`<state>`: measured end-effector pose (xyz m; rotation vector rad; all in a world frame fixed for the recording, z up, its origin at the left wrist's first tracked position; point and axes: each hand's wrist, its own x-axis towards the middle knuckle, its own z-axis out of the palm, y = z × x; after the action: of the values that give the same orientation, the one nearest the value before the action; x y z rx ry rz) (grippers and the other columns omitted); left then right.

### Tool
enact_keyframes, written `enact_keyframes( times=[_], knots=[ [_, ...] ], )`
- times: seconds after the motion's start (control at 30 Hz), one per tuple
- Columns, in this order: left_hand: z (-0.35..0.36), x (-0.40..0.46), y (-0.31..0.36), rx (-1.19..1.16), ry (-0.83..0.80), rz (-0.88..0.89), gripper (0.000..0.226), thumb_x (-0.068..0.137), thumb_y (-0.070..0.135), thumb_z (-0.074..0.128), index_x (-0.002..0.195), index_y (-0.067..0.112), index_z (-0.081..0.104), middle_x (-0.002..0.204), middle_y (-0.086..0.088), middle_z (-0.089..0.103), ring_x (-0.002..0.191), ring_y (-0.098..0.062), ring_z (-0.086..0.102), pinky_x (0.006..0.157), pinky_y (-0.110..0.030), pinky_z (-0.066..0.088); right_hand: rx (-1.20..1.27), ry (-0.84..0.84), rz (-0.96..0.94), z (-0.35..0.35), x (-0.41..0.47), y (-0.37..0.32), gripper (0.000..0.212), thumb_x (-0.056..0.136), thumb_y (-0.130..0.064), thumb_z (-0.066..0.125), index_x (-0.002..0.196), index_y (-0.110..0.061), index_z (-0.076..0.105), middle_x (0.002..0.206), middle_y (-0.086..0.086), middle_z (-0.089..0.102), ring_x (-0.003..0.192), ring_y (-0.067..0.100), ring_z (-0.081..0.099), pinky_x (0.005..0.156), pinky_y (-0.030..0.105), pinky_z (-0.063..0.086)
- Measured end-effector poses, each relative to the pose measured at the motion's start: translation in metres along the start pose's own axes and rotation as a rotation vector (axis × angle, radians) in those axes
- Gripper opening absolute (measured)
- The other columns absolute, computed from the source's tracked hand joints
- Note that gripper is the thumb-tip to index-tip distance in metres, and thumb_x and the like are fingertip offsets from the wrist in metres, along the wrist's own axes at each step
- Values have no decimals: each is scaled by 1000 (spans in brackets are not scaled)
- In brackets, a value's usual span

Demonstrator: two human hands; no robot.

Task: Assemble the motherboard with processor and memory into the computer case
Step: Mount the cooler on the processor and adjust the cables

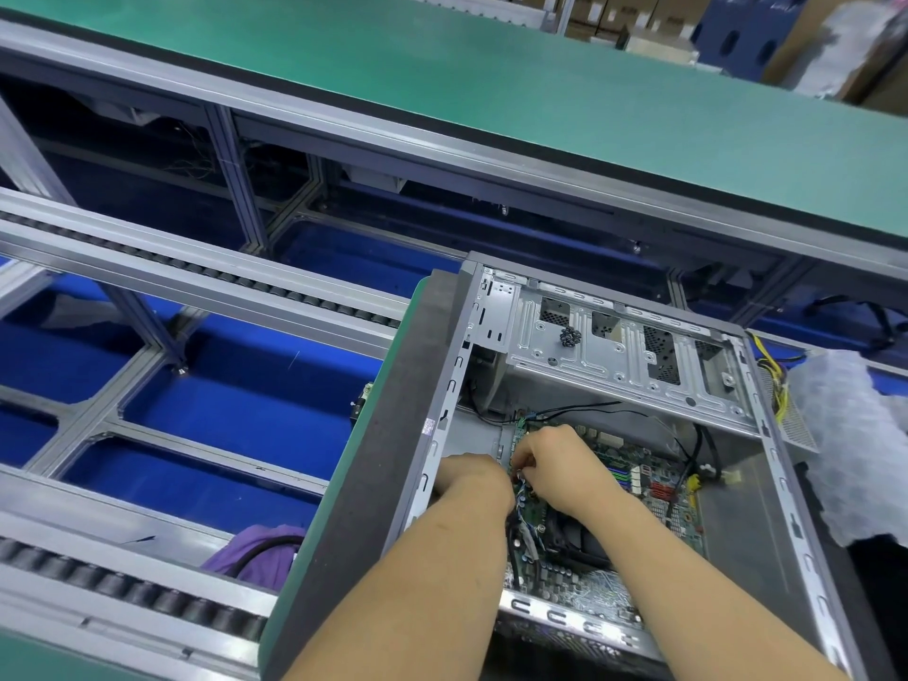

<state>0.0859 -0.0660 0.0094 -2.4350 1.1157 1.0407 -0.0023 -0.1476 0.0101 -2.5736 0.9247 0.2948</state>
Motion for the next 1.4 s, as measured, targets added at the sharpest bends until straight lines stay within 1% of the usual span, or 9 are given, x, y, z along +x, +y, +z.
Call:
enact_keyframes(
  times=[0.23, 0.43, 0.57, 0.7, 0.8, 0.93, 1.03, 1.27, 1.4],
  knots=[
    [-1, 0, 0, 2, -3, 12, 36, 94, 18, 54, 130, 17, 57, 127, -4, 60, 113, -23, 59, 79, -34, 46, 5, -24, 56, 4, 3, -2, 14, 89, -3, 61, 93, 5, 72, 97, 23, 72, 94, 38, 66, 80, 43, 58],
    [-1, -1, 0, 4, -3, 13, 37, 94, 18, 55, 130, 17, 56, 127, -4, 60, 114, -24, 59, 77, -34, 44, -3, -22, 46, 5, 4, -1, 15, 90, -3, 61, 83, -4, 75, 82, 11, 72, 76, 27, 65, 71, 32, 55],
    [-2, -1, 0, 1, -4, 14, 36, 94, 19, 55, 130, 17, 57, 127, -4, 60, 113, -24, 59, 77, -34, 44, 7, -31, 37, 5, 3, 1, 14, 86, 0, 57, 80, 4, 69, 82, 22, 69, 64, 25, 52, 63, 32, 50],
    [-2, -2, 0, -9, -1, 12, 38, 93, 20, 56, 131, 17, 57, 130, -4, 60, 117, -24, 59, 82, -34, 46, 24, 10, 11, 2, 0, 8, 15, 88, -5, 58, 88, 4, 70, 86, 23, 69, 74, 37, 61, 63, 31, 51],
    [-2, -1, -1, -17, -1, 11, 41, 92, 20, 57, 133, 17, 56, 133, -4, 59, 119, -25, 58, 89, -36, 48, 28, 7, 21, 2, 1, 9, 14, 87, -5, 60, 84, 2, 72, 77, 19, 68, 58, 22, 45, 59, 22, 39],
    [-1, 0, 0, -21, -7, 12, 40, 92, 20, 58, 132, 17, 57, 132, -4, 59, 119, -25, 58, 90, -37, 49, 45, -20, 26, 2, 2, 6, 16, 90, -7, 62, 88, 4, 73, 84, 22, 71, 67, 33, 55, 70, 25, 47],
    [-1, 1, 0, -11, -7, 16, 39, 93, 20, 57, 132, 18, 57, 131, -4, 59, 117, -25, 59, 87, -36, 49, 4, -36, 25, 2, 3, 5, 16, 90, -6, 61, 90, 3, 73, 86, 23, 72, 67, 31, 57, 67, 27, 50],
    [0, 2, 0, -4, -7, 25, 37, 93, 21, 56, 129, 17, 58, 129, -5, 60, 115, -26, 59, 85, -37, 49, -112, -53, 26, -1, 1, -1, 12, 87, -2, 57, 81, 0, 67, 78, 15, 64, 65, 26, 51, 60, 32, 47],
    [0, 2, 0, 8, -9, 27, 36, 93, 20, 56, 129, 17, 58, 127, -5, 60, 114, -26, 60, 80, -37, 48, -69, -40, 11, 1, 1, 0, 17, 88, -3, 61, 74, 6, 61, 66, 12, 49, 60, 23, 38, 57, 30, 37]
  ],
)
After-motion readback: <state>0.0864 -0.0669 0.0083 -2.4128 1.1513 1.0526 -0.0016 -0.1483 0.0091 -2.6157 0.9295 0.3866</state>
